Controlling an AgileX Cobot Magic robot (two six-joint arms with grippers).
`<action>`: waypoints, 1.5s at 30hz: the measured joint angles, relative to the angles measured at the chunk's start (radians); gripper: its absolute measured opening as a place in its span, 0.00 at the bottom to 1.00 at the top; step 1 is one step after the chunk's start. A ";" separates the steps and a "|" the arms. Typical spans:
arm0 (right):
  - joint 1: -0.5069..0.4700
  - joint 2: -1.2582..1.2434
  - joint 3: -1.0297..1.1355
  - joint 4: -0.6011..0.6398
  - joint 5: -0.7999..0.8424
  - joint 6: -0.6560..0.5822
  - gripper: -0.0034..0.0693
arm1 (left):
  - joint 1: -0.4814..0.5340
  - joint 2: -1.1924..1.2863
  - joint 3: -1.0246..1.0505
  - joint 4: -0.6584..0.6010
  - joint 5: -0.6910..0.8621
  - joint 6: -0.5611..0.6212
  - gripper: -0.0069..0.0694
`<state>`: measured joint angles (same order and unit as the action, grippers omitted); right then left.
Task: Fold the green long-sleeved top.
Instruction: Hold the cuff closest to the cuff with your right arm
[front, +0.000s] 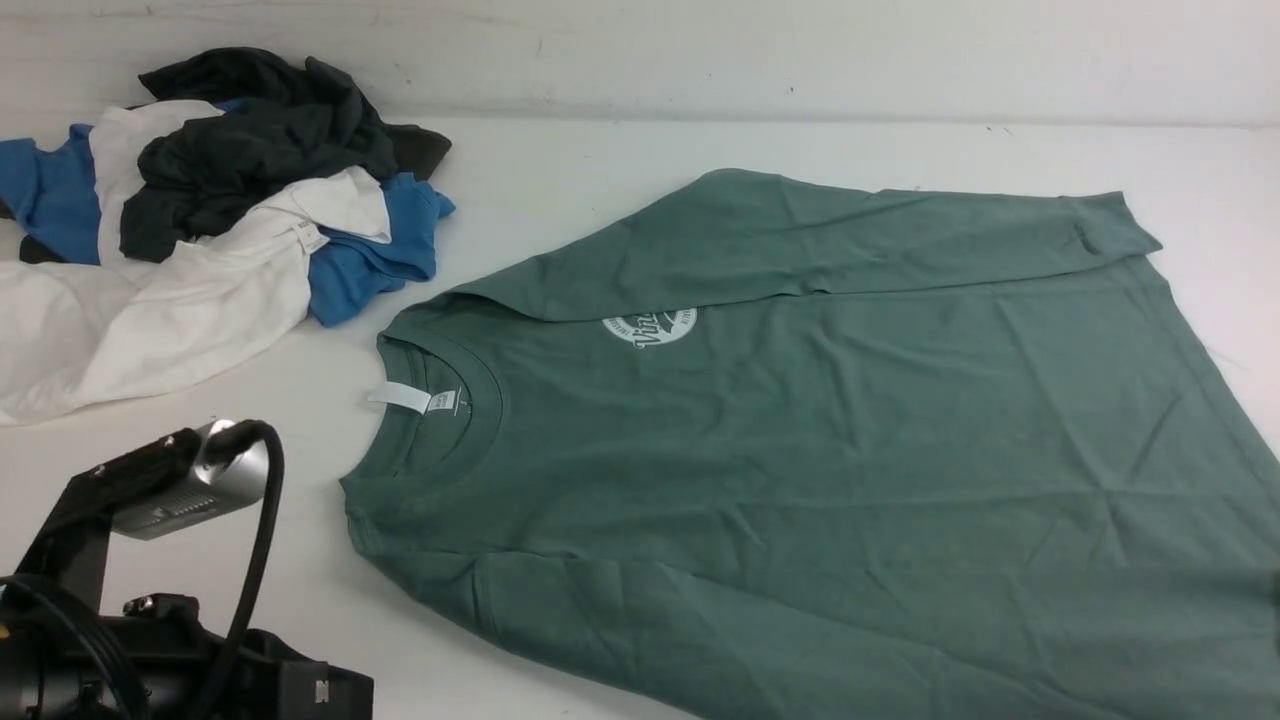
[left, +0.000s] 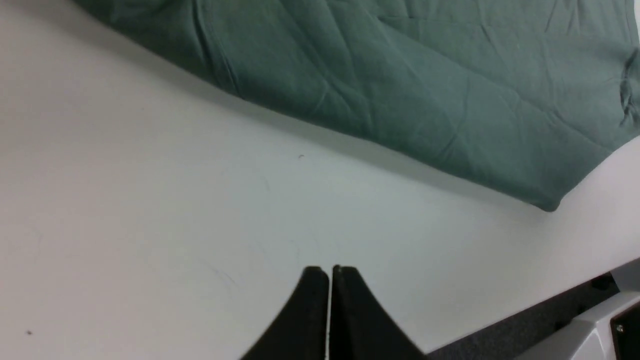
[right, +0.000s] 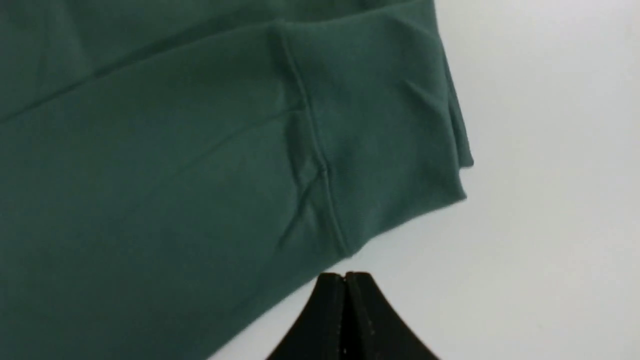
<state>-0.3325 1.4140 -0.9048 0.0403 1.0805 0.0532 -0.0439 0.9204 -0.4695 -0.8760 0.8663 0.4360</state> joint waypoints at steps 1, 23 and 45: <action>-0.013 0.035 -0.014 0.001 -0.011 0.000 0.03 | 0.000 0.000 0.000 0.001 0.003 0.002 0.09; -0.029 0.390 -0.125 -0.136 -0.057 0.000 0.46 | 0.000 0.000 0.000 0.030 0.001 0.003 0.10; -0.008 0.226 -0.126 -0.116 0.024 0.013 0.05 | 0.000 0.000 0.000 0.033 -0.009 0.003 0.10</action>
<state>-0.3402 1.6403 -1.0311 -0.0762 1.1045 0.0659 -0.0439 0.9204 -0.4695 -0.8426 0.8577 0.4395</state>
